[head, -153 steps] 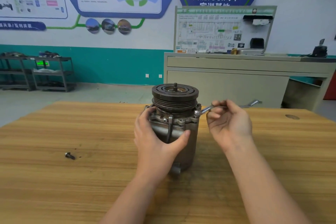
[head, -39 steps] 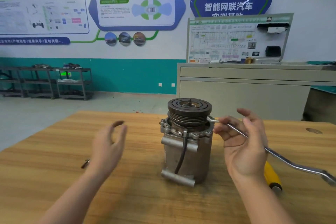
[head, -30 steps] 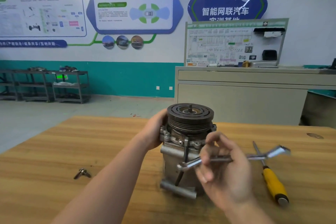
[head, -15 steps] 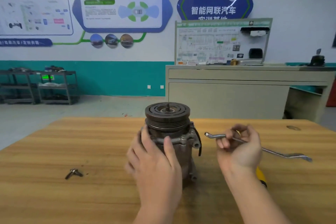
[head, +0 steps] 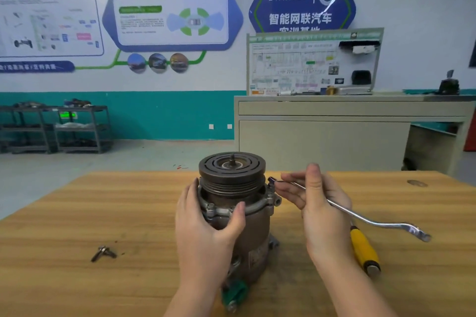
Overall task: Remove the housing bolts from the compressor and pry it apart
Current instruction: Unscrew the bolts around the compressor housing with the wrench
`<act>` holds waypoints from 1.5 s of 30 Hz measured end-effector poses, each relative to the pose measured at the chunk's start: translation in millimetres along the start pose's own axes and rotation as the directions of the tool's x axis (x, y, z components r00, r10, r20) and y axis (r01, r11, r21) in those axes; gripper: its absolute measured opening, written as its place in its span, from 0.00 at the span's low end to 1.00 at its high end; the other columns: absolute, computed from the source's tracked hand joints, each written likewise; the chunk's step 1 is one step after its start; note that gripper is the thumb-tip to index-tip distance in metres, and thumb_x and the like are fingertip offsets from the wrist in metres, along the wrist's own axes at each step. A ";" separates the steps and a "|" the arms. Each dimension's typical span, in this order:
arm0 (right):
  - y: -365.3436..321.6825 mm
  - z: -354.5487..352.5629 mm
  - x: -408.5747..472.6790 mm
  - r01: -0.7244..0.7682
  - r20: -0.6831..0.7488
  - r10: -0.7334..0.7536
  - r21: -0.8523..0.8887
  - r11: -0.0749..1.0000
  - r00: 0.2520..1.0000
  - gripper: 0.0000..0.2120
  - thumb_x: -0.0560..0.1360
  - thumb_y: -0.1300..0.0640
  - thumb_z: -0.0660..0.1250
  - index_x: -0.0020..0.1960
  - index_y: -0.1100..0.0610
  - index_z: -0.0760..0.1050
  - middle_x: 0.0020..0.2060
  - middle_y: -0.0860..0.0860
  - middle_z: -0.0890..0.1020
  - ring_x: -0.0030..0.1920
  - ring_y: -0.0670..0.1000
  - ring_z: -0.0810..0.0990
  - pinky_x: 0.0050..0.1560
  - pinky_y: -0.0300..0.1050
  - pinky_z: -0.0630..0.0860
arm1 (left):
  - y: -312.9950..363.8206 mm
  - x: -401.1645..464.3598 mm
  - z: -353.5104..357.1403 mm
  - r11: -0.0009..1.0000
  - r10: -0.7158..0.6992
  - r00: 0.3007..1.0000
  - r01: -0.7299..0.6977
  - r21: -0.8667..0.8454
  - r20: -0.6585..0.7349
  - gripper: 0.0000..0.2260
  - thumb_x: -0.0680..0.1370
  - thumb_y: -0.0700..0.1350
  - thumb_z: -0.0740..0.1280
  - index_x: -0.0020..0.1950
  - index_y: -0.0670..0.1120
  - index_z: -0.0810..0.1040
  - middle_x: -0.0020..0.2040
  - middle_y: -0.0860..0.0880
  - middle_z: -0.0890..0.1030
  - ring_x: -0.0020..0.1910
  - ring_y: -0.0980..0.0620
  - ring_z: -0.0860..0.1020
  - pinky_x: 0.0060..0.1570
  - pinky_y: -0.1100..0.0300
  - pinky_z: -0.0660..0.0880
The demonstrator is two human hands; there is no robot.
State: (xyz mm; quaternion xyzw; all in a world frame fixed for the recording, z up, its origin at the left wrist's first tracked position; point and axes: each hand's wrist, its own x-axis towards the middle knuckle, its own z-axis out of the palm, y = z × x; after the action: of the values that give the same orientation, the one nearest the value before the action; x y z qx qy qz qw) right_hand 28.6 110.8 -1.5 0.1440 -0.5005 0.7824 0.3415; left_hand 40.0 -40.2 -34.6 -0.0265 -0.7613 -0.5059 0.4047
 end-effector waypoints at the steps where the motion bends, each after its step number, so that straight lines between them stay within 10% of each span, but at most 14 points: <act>1: -0.3 -0.3 -0.8 0.035 0.022 -0.034 -0.045 0.998 0.999 0.16 0.74 0.42 0.64 0.40 0.54 0.81 0.38 0.56 0.85 0.38 0.57 0.86 0.39 0.41 0.81 | -1.0 0.3 0.4 1.000 0.004 1.000 -0.004 -0.012 -0.006 0.39 0.64 0.67 0.65 0.71 0.48 0.69 0.64 0.52 0.74 0.66 0.52 0.70 0.66 0.48 0.69; 7: -3.3 2.7 -4.5 0.130 0.078 -0.115 -0.232 0.964 0.990 0.15 0.74 0.42 0.64 0.41 0.52 0.81 0.38 0.54 0.85 0.38 0.54 0.85 0.40 0.45 0.82 | -5.0 -1.8 3.1 0.999 -0.008 0.998 0.005 -0.053 -0.058 0.43 0.63 0.67 0.66 0.72 0.46 0.67 0.64 0.56 0.70 0.65 0.59 0.66 0.66 0.60 0.63; 15: -20.6 26.2 -5.7 0.122 0.035 -0.125 -0.590 0.798 0.992 0.09 0.75 0.38 0.58 0.45 0.41 0.72 0.36 0.34 0.83 0.36 0.34 0.79 0.31 0.25 0.69 | -11.8 -2.3 4.0 0.993 -0.016 0.997 0.008 -0.114 -0.070 0.38 0.61 0.68 0.69 0.69 0.58 0.65 0.60 0.65 0.70 0.63 0.59 0.69 0.64 0.54 0.67; 22: -9.5 43.0 -12.1 -0.032 -0.248 -0.115 -0.520 0.854 0.962 0.10 0.82 0.57 0.57 0.43 0.48 0.69 0.31 0.46 0.83 0.32 0.37 0.79 0.28 0.26 0.68 | -26.6 -1.5 -0.6 0.993 -0.018 1.000 0.016 -0.115 -0.011 0.38 0.68 0.70 0.59 0.72 0.49 0.65 0.63 0.56 0.70 0.65 0.51 0.68 0.62 0.54 0.64; 28: -17.7 9.6 21.7 -0.335 -0.202 0.304 -0.146 0.931 0.931 0.12 0.79 0.66 0.52 0.49 0.58 0.74 0.24 0.52 0.80 0.32 0.53 0.84 0.40 0.46 0.73 | -25.7 5.8 1.2 0.955 -0.129 0.991 0.137 -0.262 0.046 0.39 0.71 0.72 0.51 0.74 0.50 0.64 0.66 0.58 0.69 0.65 0.62 0.66 0.62 0.64 0.61; 33: -4.5 -1.1 61.2 -0.751 0.015 0.755 -0.091 0.654 0.656 0.09 0.78 0.60 0.61 0.39 0.58 0.73 0.24 0.50 0.77 0.25 0.48 0.79 0.33 0.43 0.69 | -38.6 27.4 -1.2 0.932 -0.091 0.966 0.168 -0.320 0.244 0.28 0.77 0.63 0.51 0.71 0.50 0.69 0.66 0.53 0.74 0.67 0.56 0.70 0.67 0.58 0.65; 36: 6.7 6.4 75.5 -0.714 -0.005 0.731 -0.221 0.665 0.682 0.12 0.76 0.56 0.69 0.37 0.58 0.71 0.23 0.48 0.74 0.19 0.43 0.67 0.23 0.36 0.64 | -41.8 31.6 0.4 0.922 -0.083 0.964 0.171 -0.348 0.253 0.25 0.79 0.63 0.51 0.69 0.52 0.70 0.65 0.54 0.75 0.67 0.57 0.70 0.68 0.59 0.66; 40: 1.6 3.5 77.5 -0.739 0.179 0.717 0.134 0.660 0.673 0.10 0.81 0.57 0.59 0.42 0.58 0.69 0.28 0.53 0.80 0.20 0.45 0.70 0.18 0.33 0.66 | -46.0 33.0 0.7 0.911 -0.068 0.962 0.168 -0.377 0.265 0.26 0.75 0.62 0.53 0.69 0.52 0.70 0.65 0.53 0.75 0.67 0.57 0.71 0.70 0.52 0.66; 45: -20.8 -13.9 53.5 -0.209 -0.068 0.241 0.307 0.928 0.968 0.08 0.82 0.58 0.56 0.47 0.58 0.69 0.32 0.53 0.83 0.30 0.48 0.81 0.31 0.37 0.78 | -45.6 32.3 -3.1 0.902 -0.039 0.952 0.164 -0.398 0.305 0.27 0.66 0.69 0.59 0.63 0.64 0.67 0.64 0.63 0.72 0.61 0.73 0.69 0.59 0.74 0.66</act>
State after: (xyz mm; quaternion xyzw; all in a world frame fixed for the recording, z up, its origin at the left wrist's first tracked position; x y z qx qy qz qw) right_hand 5.5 149.4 36.8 0.0943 -0.3717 0.8892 0.2494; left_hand -0.4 -76.7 -47.5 -0.1463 -0.6862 -0.6686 0.2464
